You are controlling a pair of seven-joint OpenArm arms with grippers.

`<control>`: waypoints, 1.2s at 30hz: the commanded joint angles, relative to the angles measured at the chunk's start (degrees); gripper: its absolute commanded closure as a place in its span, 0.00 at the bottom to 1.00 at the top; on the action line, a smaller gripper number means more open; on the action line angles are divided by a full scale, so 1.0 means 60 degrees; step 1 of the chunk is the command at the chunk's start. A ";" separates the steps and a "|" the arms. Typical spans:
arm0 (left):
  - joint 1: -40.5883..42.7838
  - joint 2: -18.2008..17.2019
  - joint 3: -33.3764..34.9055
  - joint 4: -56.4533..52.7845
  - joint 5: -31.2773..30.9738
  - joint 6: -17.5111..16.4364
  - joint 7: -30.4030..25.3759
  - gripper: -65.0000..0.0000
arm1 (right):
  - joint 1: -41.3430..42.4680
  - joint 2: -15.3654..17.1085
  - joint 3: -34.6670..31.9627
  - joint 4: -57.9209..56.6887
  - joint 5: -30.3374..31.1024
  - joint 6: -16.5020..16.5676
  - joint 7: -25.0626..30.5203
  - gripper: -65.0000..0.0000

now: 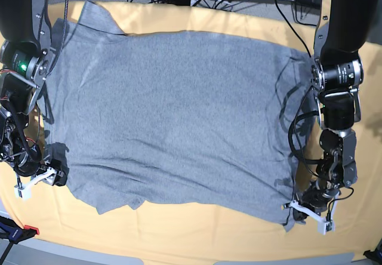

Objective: Layout the t-shirt on the table in an organized manner, then fold the t-shirt properly
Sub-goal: 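Pull both hem edges apart to smooth the shirt body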

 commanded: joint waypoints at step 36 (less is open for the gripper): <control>-0.0029 -0.0106 -0.0007 0.0171 -0.0408 -0.0331 0.0146 1.00 | 0.0302 -0.0047 0.0029 0.0189 -0.1086 -0.0907 0.1290 1.00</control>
